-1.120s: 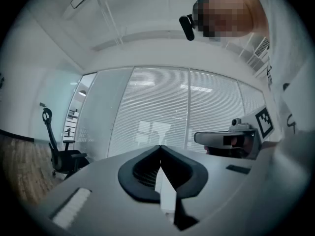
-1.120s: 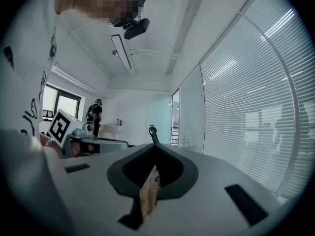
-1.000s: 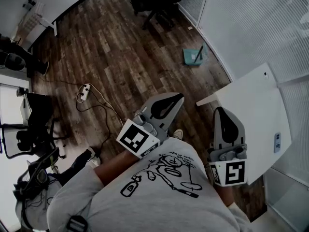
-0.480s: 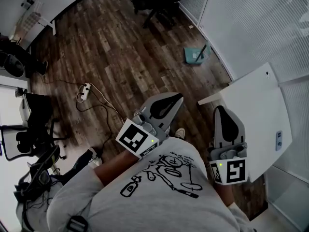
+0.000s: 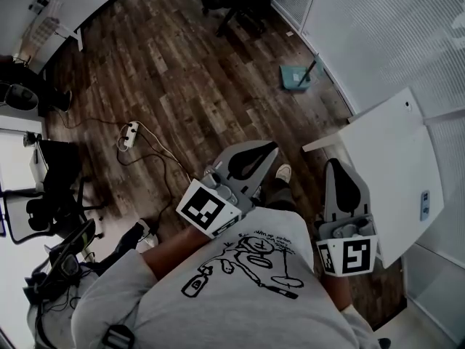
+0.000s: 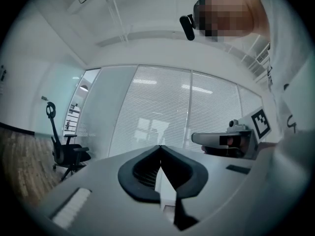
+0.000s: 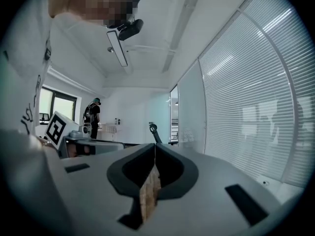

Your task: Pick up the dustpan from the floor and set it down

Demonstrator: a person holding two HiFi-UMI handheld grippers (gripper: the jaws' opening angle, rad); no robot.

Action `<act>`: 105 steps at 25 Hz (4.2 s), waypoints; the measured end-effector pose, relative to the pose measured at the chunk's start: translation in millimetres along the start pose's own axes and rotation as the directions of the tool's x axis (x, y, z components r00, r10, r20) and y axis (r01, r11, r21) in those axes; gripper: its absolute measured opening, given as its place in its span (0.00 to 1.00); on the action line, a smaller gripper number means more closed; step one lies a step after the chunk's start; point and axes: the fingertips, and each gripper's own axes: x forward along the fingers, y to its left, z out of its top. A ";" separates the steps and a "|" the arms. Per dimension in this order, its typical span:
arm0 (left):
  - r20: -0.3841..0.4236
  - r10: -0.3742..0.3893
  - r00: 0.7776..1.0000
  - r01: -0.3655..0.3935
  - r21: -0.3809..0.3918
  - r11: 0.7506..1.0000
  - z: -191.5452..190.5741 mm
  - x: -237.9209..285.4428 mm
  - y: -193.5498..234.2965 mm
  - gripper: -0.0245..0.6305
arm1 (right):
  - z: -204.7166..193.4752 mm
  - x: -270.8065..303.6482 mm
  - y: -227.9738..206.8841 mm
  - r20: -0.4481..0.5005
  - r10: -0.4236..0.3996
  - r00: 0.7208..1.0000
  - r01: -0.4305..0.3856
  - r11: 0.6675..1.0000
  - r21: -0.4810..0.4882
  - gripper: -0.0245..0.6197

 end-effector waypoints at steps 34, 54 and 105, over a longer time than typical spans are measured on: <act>-0.013 0.031 0.999 -0.030 0.038 0.999 10.4 178.0 39.6 0.04 | -14.5 72.4 -166.9 -0.006 0.008 1.000 -0.008 0.999 0.043 0.05; -0.025 0.049 0.999 -0.047 0.054 0.997 18.5 299.8 48.2 0.04 | -14.7 110.0 -284.1 -0.007 0.035 0.999 -0.034 0.998 0.056 0.05; -0.031 0.052 0.998 -0.052 0.000 0.999 62.9 326.2 295.0 0.04 | 13.7 369.0 -244.6 -0.067 0.088 0.994 -0.087 0.996 0.017 0.05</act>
